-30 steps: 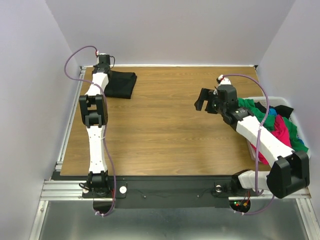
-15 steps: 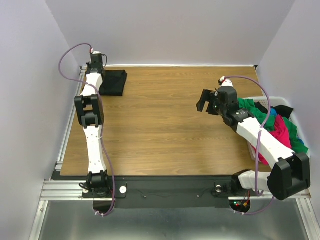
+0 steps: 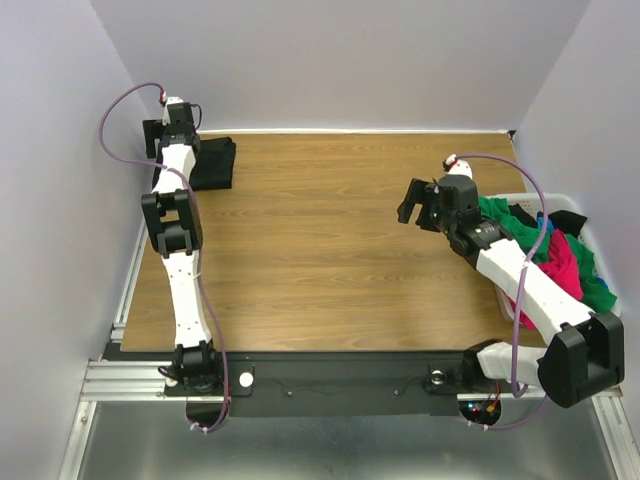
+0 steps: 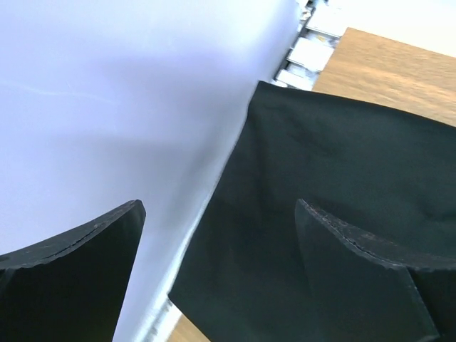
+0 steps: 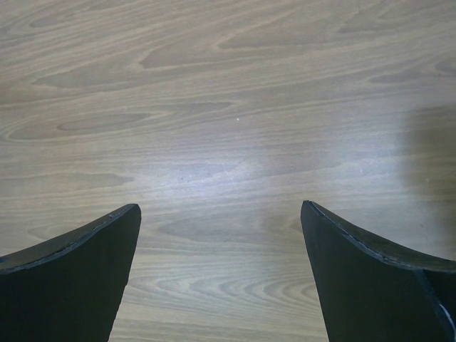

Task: Fold and stack the t-shirts
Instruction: Neatly place the folded tshirt to the corner

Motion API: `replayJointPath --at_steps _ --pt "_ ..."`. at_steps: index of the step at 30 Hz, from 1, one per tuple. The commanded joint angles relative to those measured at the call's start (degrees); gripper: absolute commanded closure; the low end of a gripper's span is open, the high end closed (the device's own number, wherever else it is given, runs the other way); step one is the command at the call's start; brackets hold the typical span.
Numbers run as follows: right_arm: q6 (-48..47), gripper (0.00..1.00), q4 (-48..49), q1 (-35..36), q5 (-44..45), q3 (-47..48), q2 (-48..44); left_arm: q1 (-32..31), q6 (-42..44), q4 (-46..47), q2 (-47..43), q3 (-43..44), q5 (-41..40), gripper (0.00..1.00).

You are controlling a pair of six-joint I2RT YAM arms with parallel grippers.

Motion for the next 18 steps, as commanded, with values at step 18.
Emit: replayJointPath --at_steps 18 --pt "3.7 0.0 -4.0 -0.3 3.0 -9.8 -16.8 -42.0 -51.5 2.1 -74.0 -74.9 5.1 0.01"
